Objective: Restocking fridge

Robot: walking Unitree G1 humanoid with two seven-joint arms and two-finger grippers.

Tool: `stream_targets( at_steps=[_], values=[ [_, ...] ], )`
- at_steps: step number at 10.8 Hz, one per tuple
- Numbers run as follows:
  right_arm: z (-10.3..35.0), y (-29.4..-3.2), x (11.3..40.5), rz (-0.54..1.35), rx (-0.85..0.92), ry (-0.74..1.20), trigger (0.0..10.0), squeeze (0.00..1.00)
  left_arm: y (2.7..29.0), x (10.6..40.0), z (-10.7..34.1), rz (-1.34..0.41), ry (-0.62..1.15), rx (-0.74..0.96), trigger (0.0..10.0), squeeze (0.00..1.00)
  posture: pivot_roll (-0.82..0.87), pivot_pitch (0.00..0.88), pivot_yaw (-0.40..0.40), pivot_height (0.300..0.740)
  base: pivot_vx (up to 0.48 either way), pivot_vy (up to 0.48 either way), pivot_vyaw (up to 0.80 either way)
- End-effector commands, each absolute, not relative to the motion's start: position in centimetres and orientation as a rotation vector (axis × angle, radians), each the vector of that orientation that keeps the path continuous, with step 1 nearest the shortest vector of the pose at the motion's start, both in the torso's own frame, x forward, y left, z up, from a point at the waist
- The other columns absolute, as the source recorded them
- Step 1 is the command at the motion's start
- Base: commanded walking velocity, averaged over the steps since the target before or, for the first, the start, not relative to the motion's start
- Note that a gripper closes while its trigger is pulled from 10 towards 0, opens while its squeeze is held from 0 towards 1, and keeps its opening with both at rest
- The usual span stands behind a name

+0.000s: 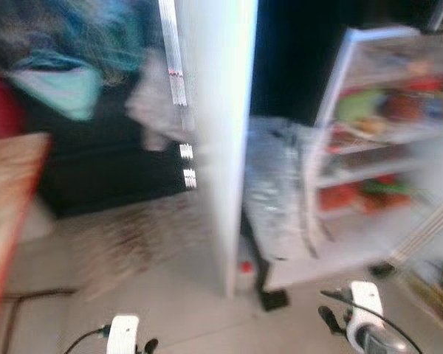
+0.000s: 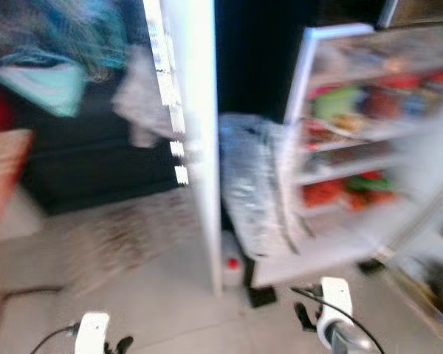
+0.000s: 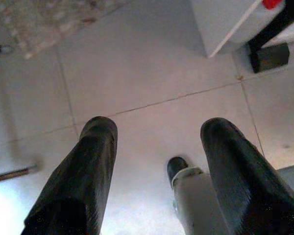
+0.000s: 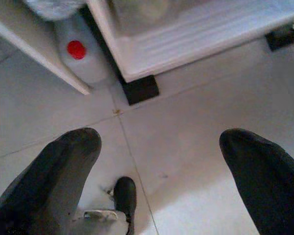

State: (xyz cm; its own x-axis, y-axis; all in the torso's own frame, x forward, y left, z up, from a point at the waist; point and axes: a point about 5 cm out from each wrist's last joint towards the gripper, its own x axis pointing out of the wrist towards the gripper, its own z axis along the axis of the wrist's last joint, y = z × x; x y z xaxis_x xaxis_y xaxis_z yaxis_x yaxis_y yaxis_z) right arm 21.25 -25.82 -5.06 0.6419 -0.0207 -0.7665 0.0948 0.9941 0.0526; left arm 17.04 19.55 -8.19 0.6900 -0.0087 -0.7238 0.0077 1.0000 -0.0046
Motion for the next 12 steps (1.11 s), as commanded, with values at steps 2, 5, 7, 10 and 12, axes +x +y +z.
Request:
stream_targets(
  at_steps=[2, 5, 7, 10, 12],
  values=[
    [-5.15, -25.90, 21.06, -0.071, 0.095, 0.878, 10.0, 0.00, 19.77, 16.88, -8.26, 0.002, 0.818, -0.001, 10.0, 0.00, -0.04, 0.014, 0.052, 0.740, 0.000, 0.000, -0.77],
    [-5.12, -25.93, 21.09, -0.069, 0.094, 0.877, 10.0, 0.00, 19.89, 16.52, -8.46, 0.009, 0.840, -0.007, 10.0, 0.00, -0.03, 0.017, 0.049, 0.740, 0.000, 0.000, -0.77],
    [-5.11, -25.98, 21.07, -0.069, 0.093, 0.878, 10.0, 0.00, 19.96, 16.32, -8.55, 0.012, 0.848, -0.010, 10.0, 0.00, -0.03, 0.022, 0.047, 0.740, 0.000, 0.000, -0.77],
    [-5.10, -26.00, 21.06, -0.066, 0.093, 0.878, 10.0, 0.00, 19.87, 16.29, -8.60, 0.010, 0.853, -0.011, 10.0, 0.00, -0.03, 0.022, 0.047, 0.740, 0.000, 0.000, -0.77],
    [-5.10, -25.97, 21.09, -0.066, 0.095, 0.876, 10.0, 0.00, 19.93, 16.24, -8.63, 0.003, 0.859, -0.007, 10.0, 0.00, -0.04, 0.020, 0.050, 0.740, 0.000, 0.000, -0.77]
  ],
)
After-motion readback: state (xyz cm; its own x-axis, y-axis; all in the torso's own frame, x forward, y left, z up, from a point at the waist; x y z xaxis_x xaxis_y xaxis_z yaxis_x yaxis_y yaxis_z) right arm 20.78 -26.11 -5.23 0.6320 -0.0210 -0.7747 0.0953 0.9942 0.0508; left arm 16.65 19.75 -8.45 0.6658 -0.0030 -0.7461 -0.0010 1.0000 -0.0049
